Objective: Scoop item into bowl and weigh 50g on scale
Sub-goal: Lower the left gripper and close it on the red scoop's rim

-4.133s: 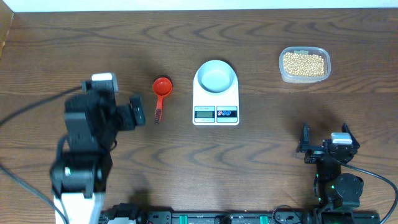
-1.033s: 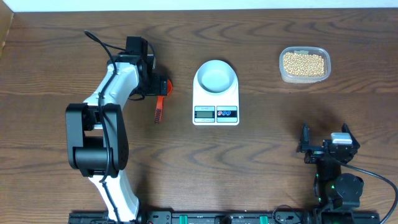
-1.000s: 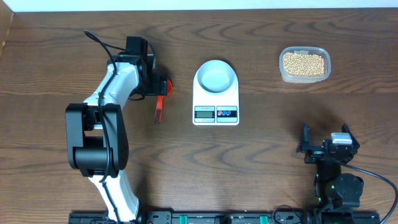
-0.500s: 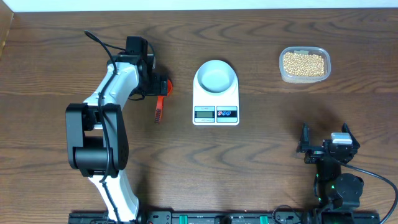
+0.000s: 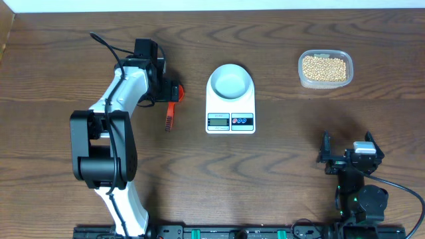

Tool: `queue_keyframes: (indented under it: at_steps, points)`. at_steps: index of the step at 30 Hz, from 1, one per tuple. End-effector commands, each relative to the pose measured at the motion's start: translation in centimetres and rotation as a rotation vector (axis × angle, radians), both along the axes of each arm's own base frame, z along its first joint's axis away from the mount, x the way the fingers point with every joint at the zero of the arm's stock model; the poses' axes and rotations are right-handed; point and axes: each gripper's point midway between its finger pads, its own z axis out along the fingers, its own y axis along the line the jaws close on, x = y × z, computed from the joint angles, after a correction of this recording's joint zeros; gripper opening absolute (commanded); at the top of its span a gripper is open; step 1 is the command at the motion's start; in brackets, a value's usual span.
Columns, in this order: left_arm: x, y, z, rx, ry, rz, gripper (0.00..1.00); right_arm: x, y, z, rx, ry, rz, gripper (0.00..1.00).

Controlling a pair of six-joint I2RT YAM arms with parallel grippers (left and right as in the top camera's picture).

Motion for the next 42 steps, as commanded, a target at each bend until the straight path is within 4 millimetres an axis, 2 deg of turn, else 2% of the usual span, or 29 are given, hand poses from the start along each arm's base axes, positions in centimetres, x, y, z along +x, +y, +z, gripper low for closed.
queue_keyframes:
  at_steps: [1, 25, 42]
  points:
    - [0.0, 0.3, -0.4, 0.014, 0.002, -0.001, 0.96, 0.0, -0.1, 0.0, -0.009, -0.002, -0.002, 0.99]
    - [0.0, 0.3, -0.9, 0.014, -0.007, -0.001, 0.96, 0.0, -0.1, 0.0, -0.009, -0.002, -0.002, 0.99]
    - [-0.7, 0.3, -1.8, 0.014, 0.007, -0.002, 0.96, 0.0, -0.1, 0.0, -0.009, -0.002, -0.002, 0.99]
